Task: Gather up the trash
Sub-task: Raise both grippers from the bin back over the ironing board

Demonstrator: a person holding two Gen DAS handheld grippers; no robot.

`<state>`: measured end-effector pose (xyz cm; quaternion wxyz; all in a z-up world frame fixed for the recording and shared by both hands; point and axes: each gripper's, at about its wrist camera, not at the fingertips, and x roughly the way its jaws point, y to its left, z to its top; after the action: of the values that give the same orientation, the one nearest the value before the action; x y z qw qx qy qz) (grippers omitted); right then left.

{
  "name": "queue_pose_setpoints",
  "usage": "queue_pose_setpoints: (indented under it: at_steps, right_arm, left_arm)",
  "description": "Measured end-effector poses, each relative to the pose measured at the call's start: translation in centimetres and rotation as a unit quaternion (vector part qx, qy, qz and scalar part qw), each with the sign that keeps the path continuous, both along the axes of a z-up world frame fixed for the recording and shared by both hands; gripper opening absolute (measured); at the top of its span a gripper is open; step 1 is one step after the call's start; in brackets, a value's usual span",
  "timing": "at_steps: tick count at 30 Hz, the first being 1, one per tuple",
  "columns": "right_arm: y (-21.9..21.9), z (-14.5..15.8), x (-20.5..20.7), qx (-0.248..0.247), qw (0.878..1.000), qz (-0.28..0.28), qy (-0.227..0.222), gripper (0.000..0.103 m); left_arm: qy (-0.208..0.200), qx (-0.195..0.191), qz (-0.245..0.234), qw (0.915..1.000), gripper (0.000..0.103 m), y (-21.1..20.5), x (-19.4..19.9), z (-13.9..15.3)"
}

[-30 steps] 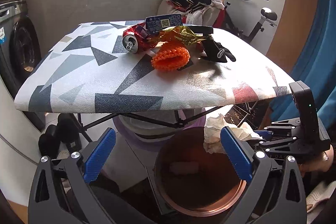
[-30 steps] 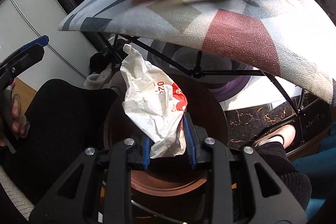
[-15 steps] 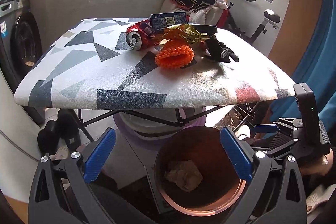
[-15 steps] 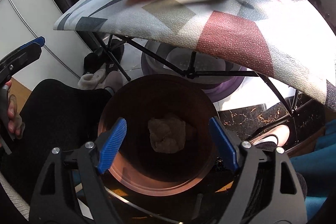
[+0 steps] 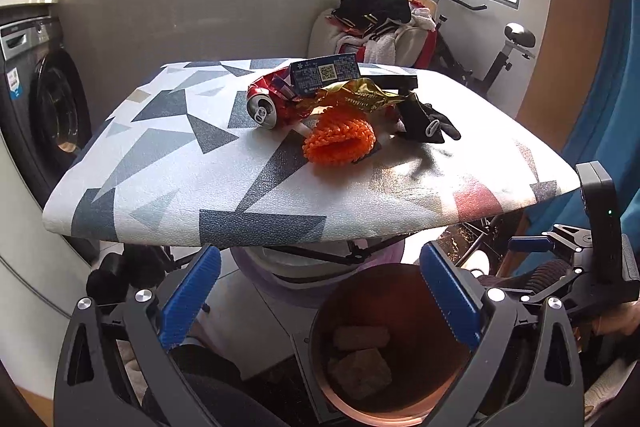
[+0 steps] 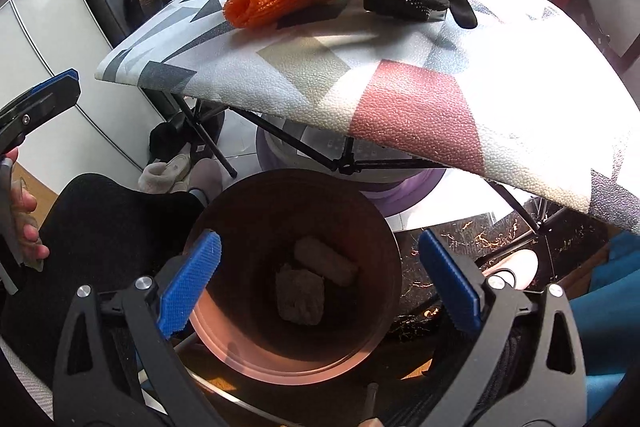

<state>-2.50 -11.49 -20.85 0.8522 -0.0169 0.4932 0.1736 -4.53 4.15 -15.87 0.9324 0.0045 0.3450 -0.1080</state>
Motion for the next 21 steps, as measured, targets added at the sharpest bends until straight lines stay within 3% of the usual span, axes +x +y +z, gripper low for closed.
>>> queue_pose_setpoints:
  at_steps: [9, 21]
  right_arm:
    - [-1.2, 2.0, 1.0, -0.005, 1.0, -0.006, -0.019, 0.097]
    - [-5.0, 4.1, 3.7, -0.04, 0.997, -0.041, -0.043, 0.097]
  left_arm:
    - [-0.008, -0.002, 0.0, 1.0, 0.097, 0.3, 1.9, 1.7]
    - [0.012, -0.009, 0.008, 0.9998, 0.097, 0.7, 3.8, 1.5]
